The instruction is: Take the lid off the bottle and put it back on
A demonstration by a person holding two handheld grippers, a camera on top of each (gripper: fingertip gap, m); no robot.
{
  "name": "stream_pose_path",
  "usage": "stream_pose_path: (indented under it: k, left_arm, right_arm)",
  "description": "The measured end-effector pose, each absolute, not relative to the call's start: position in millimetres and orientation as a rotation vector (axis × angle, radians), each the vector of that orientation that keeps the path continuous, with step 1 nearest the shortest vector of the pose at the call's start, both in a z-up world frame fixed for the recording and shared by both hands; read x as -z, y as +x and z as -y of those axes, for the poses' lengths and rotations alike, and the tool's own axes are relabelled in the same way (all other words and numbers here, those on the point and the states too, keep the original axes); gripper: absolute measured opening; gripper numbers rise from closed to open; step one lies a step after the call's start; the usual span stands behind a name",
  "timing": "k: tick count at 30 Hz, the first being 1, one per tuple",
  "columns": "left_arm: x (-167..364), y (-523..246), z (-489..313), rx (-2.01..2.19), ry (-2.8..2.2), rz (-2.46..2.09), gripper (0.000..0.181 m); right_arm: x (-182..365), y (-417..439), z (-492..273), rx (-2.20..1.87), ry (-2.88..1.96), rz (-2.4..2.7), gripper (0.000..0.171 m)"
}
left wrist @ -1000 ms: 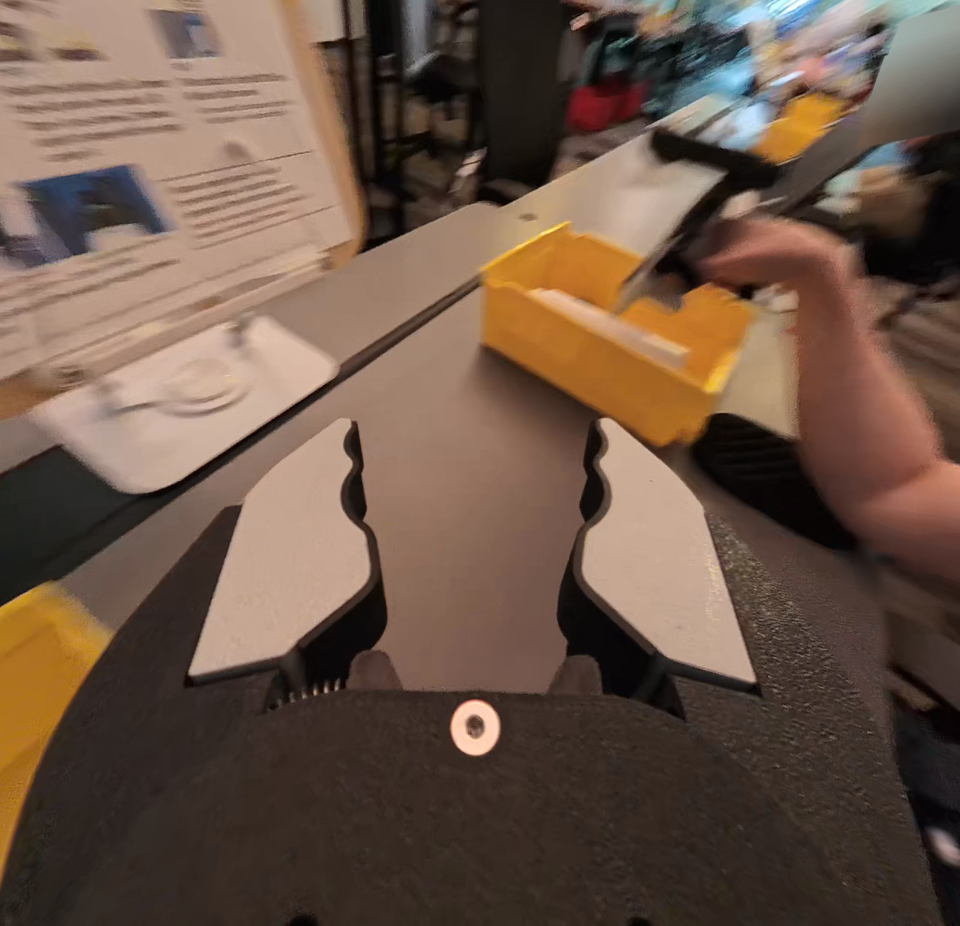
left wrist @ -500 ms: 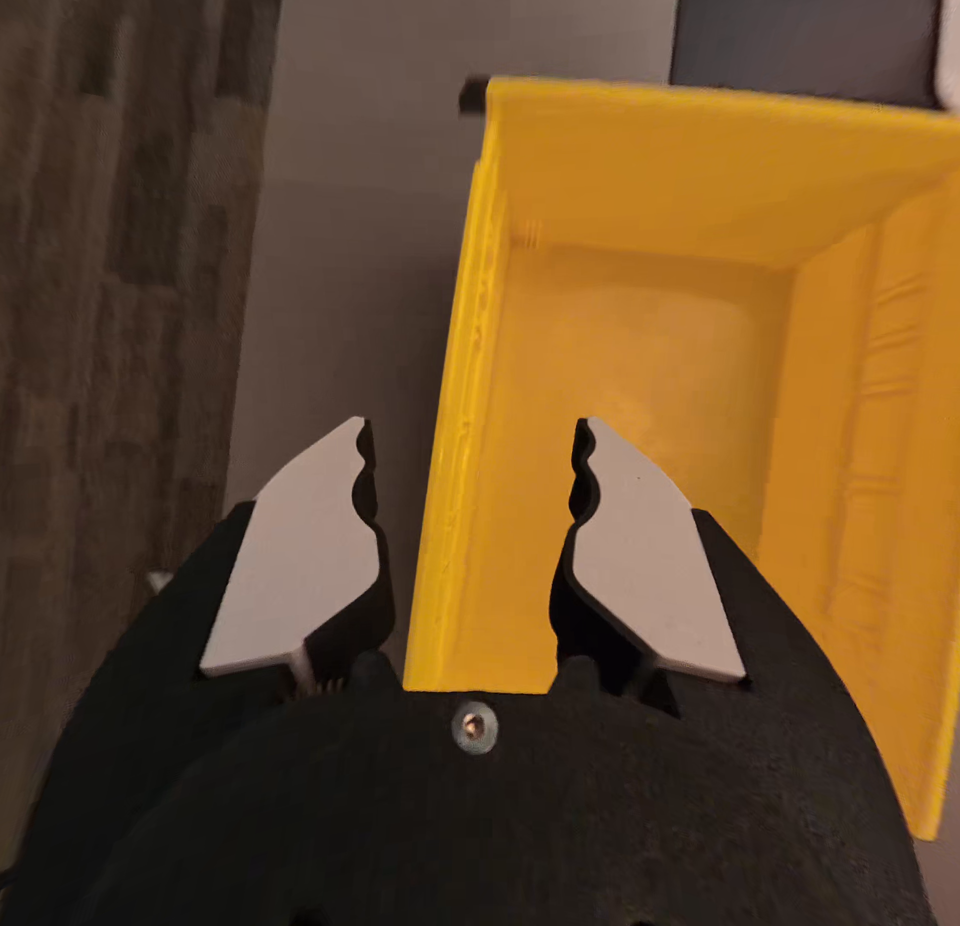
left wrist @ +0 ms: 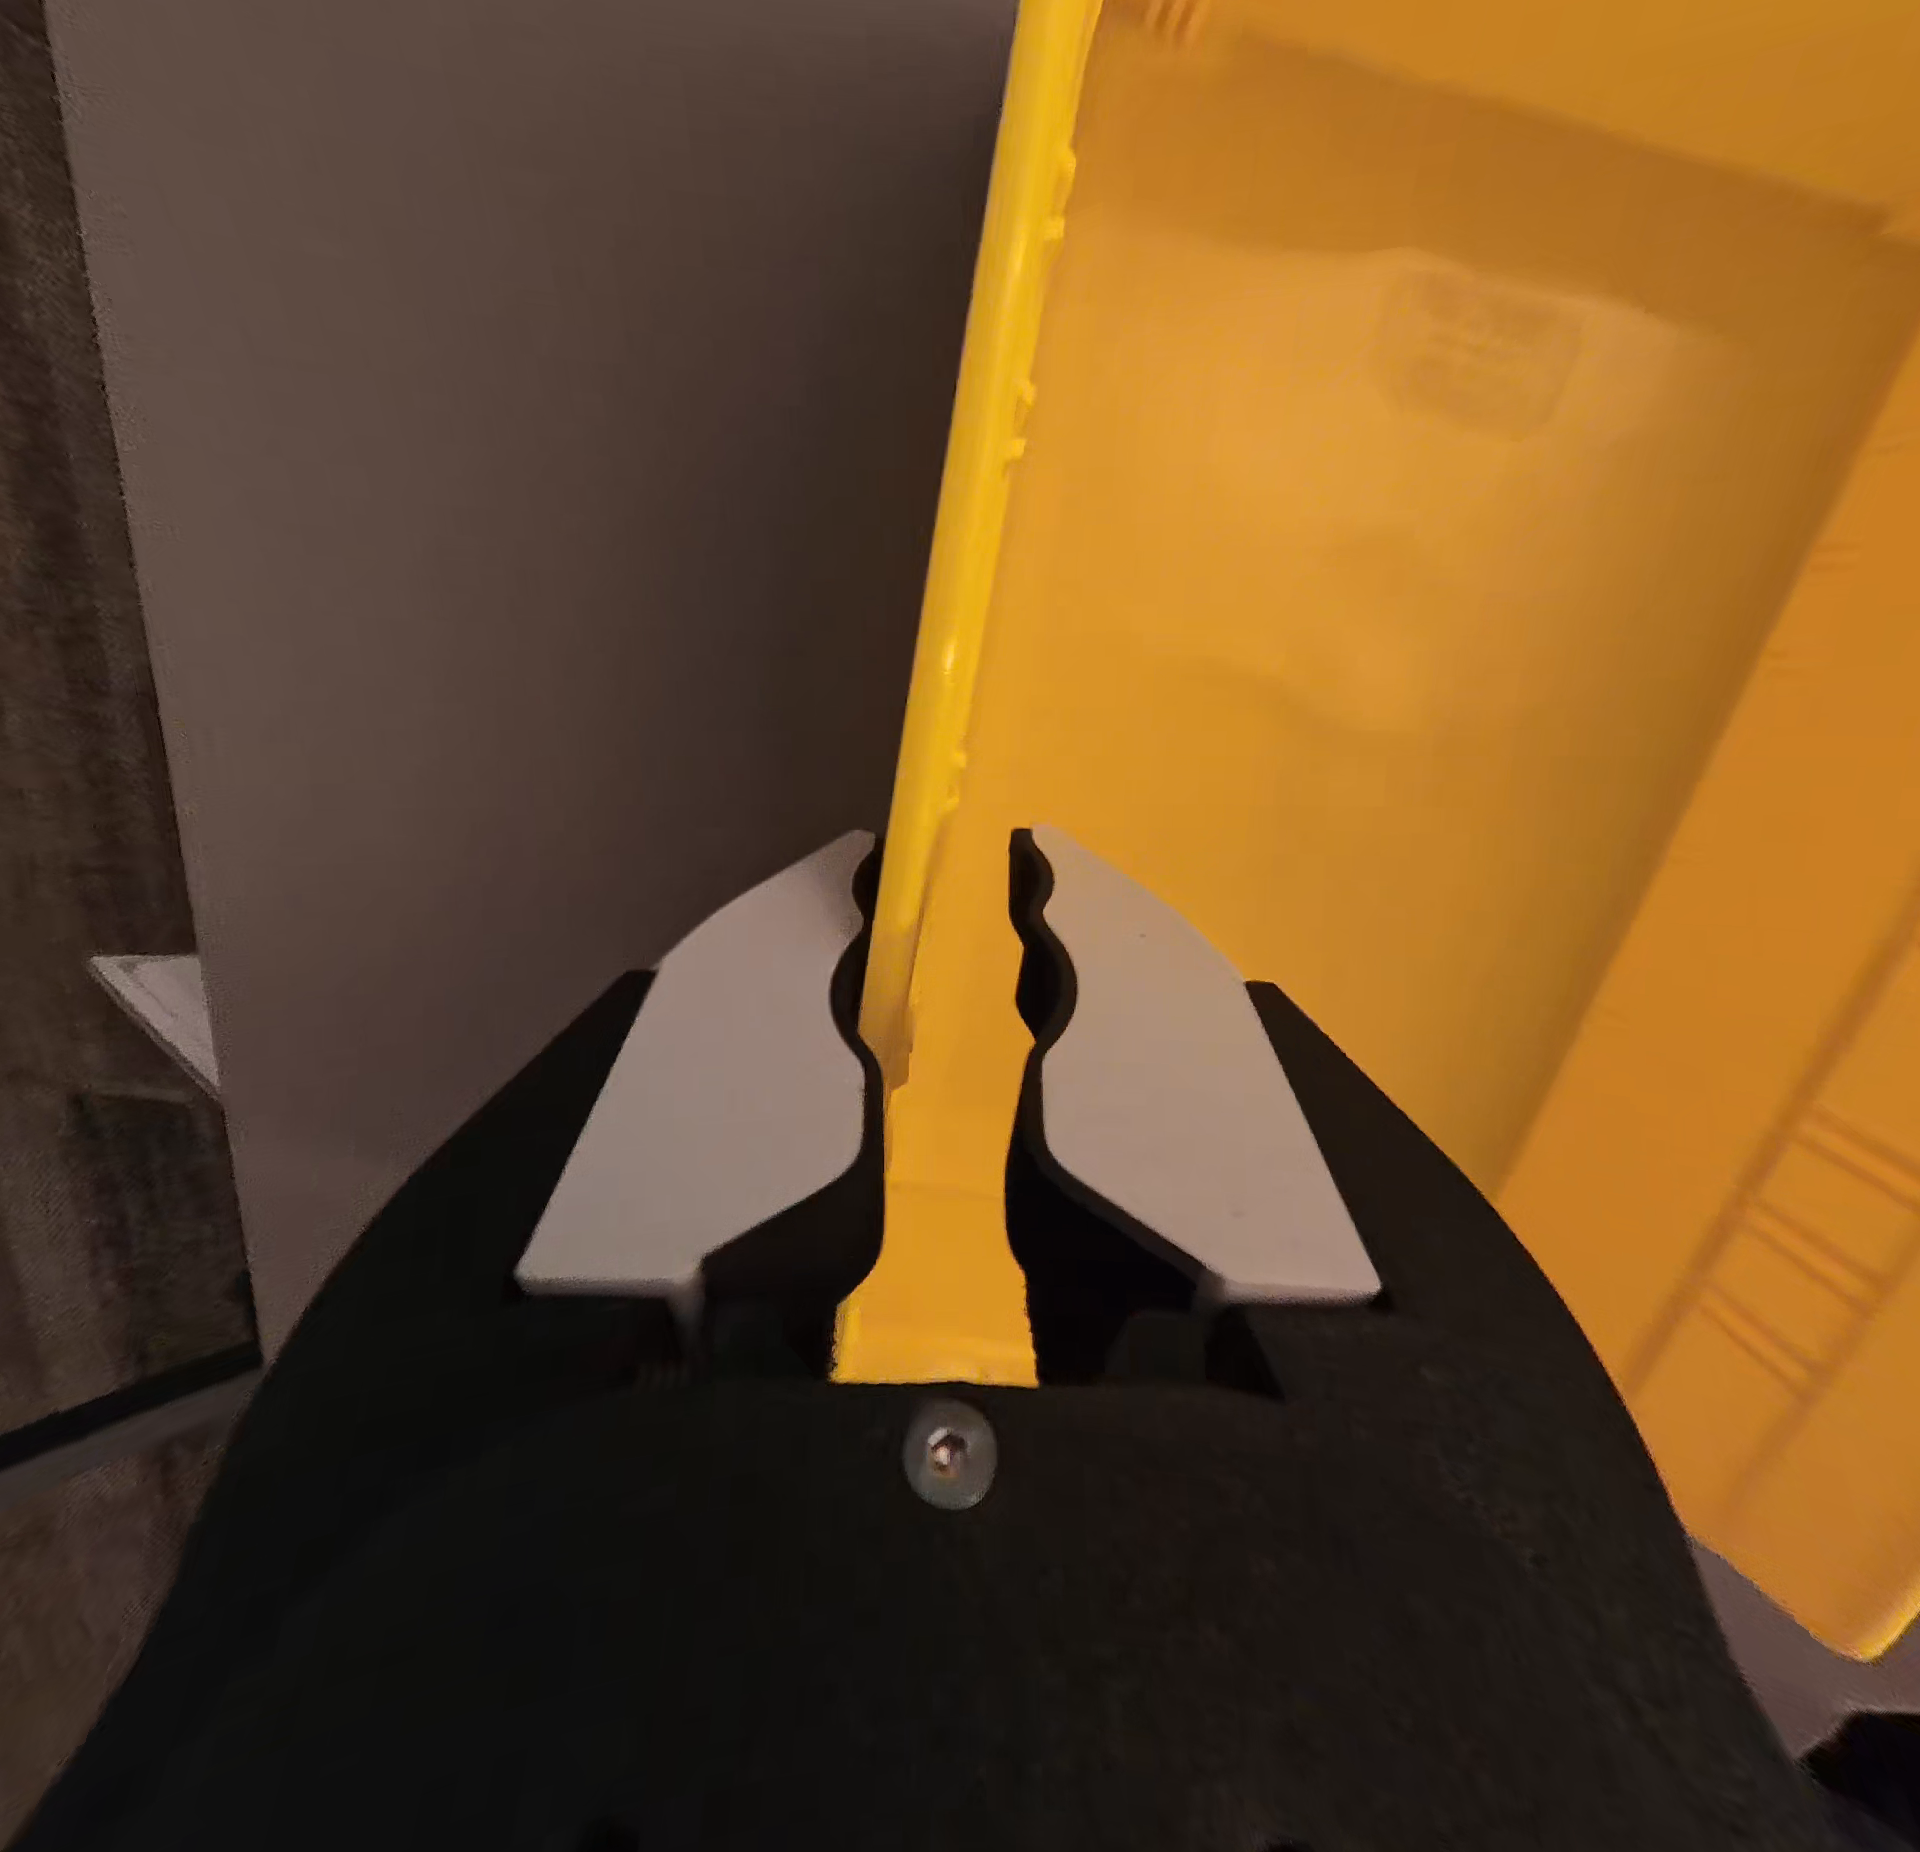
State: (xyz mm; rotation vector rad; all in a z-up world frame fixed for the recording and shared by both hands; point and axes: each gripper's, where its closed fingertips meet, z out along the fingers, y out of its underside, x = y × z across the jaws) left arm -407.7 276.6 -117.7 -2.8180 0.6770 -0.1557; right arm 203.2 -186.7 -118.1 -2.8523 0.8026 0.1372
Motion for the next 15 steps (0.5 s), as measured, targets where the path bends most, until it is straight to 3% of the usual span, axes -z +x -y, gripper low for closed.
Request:
stream_pose_path:
  k: [7, 15]
  left_arm:
    - [123.1, -365.1, -248.2, 0.165, -2.826, -0.955, 0.006]
    - [127.0, -308.1, -204.1, -0.016, -2.751, -1.302, 0.015]
  right_arm:
    - [117.8, 156.6, 146.2, -0.106, -2.971, -0.597, 0.01]
    - [117.3, 106.2, 115.3, -0.104, -3.027, -0.379, 0.01]
